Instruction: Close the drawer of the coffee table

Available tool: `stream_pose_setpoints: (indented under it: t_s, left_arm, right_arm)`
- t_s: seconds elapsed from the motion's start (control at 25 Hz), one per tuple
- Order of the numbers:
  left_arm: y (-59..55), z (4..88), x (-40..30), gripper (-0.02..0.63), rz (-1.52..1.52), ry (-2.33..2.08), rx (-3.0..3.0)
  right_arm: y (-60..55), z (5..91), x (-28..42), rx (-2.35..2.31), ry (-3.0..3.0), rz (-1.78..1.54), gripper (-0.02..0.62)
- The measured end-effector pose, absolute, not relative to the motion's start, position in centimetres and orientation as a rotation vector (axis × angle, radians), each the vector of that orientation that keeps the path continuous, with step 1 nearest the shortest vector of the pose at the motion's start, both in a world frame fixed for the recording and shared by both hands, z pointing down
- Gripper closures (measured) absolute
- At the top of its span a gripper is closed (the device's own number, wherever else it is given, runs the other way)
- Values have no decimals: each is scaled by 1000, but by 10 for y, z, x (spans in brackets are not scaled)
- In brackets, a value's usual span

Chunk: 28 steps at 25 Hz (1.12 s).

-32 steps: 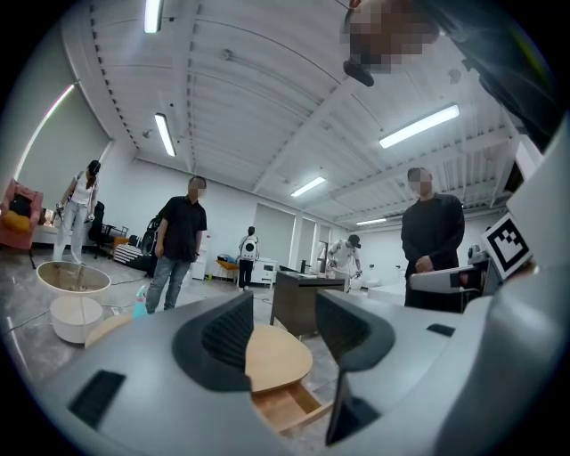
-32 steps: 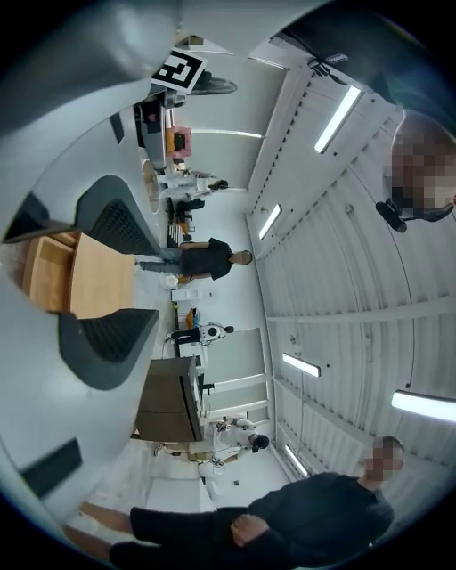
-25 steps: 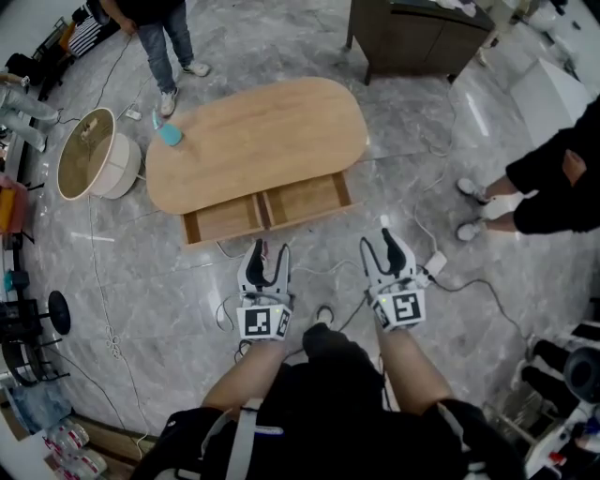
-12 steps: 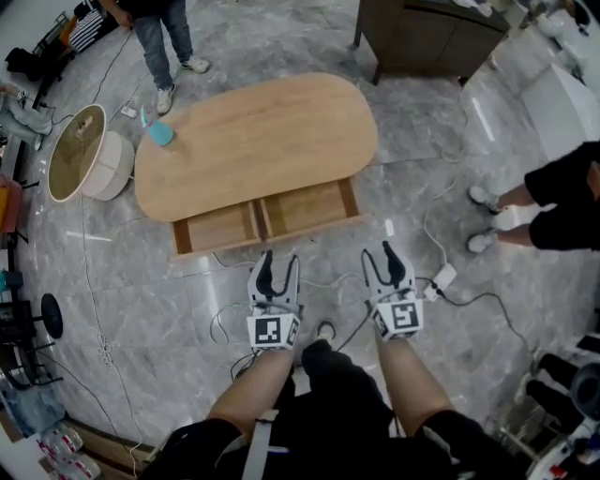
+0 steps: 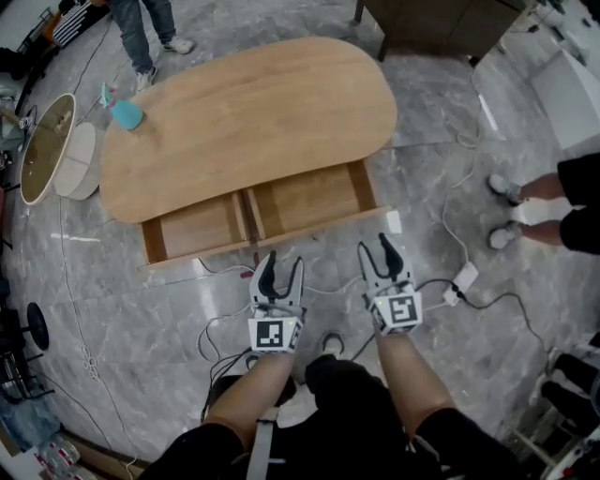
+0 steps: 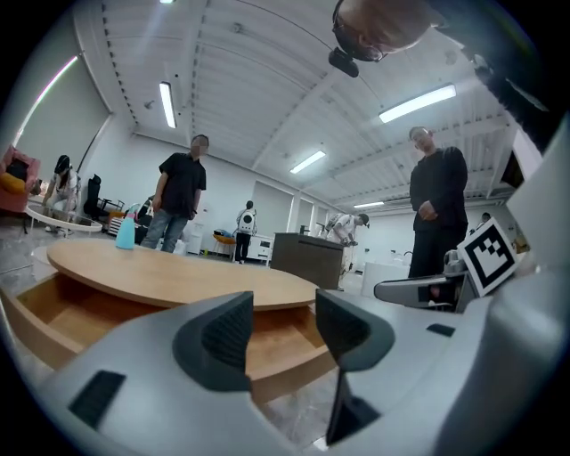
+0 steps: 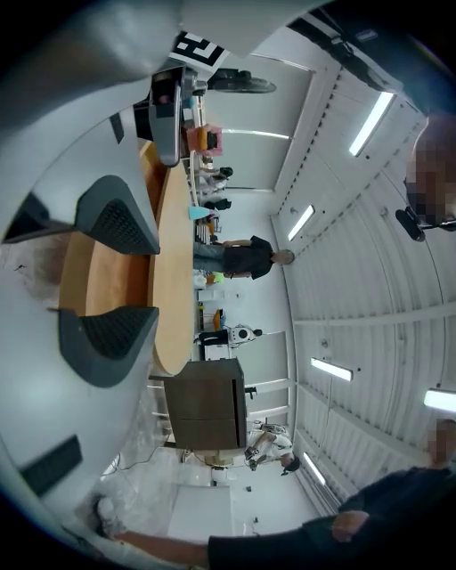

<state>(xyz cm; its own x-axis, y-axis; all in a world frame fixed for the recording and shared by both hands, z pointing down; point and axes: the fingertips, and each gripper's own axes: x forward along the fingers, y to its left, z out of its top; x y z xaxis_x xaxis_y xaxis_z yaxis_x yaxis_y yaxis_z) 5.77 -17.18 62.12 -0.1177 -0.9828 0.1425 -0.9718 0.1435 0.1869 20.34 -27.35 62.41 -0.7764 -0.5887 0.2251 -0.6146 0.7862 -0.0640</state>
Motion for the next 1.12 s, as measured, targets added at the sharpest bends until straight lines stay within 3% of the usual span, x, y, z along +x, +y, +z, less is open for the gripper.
stream_pose_setpoints:
  t_s: [0.32,1.12]
  left_arm:
    - [-188,691,55,403,-79,-2177,1939]
    - [-200,758,51,403,-118,-2167,1922]
  right_arm:
    - [-283,699,192,927,-2762,180,422]
    - [-299,753,167,841,-2810,58,422]
